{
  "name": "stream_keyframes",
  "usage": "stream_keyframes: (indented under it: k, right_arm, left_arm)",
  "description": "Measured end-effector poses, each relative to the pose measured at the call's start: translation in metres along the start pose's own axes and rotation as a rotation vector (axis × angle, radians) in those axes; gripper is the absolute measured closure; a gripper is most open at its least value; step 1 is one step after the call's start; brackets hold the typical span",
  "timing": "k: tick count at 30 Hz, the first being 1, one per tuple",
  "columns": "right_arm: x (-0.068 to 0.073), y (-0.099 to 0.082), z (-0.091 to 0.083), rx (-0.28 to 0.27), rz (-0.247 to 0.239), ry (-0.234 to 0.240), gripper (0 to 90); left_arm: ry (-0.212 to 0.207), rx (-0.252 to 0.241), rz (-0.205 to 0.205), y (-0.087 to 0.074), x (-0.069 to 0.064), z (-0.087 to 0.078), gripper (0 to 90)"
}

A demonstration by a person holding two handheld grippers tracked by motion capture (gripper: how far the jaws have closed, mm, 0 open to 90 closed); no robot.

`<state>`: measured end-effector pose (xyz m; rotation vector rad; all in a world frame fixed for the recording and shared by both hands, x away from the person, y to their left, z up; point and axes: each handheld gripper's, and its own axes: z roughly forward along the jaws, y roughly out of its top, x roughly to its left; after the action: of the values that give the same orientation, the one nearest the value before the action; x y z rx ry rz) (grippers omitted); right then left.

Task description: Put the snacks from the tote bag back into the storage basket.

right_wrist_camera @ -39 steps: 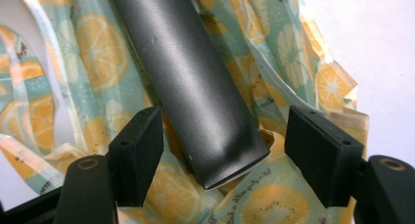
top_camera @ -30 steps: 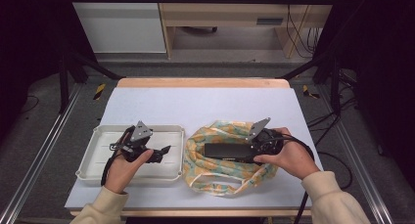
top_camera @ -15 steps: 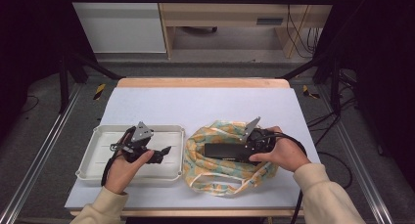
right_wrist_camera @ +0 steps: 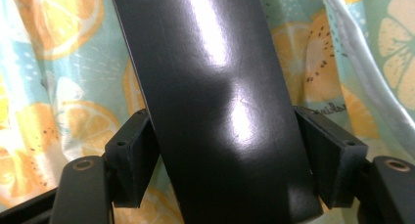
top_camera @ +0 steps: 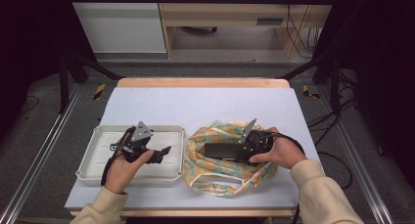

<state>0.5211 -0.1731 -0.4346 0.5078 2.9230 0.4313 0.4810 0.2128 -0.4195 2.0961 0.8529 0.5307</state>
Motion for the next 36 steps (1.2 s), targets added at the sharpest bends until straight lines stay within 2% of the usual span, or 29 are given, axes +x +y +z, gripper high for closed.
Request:
stream_keyframes:
  k: [9, 11, 22, 36]
  right_arm:
    - [-0.003, -0.004, -0.002, -0.016, -0.028, 0.011, 34.9]
    - [-0.001, -0.005, -0.003, -0.02, -0.019, 0.015, 37.2]
    - [0.004, -0.011, -0.009, -0.047, -0.073, 0.016, 41.7]
    - [0.007, -0.013, -0.018, -0.11, -0.071, 0.002, 42.8]
  left_arm:
    - [0.0, 0.0, 0.002, 0.001, -0.001, 0.0, 11.4]
    - [-0.001, 0.0, 0.001, 0.0, 0.0, -0.001, 11.5]
    - [-0.007, 0.001, -0.006, 0.0, 0.001, -0.001, 11.7]
    - [-0.005, 0.004, -0.006, 0.0, 0.001, -0.002, 11.8]
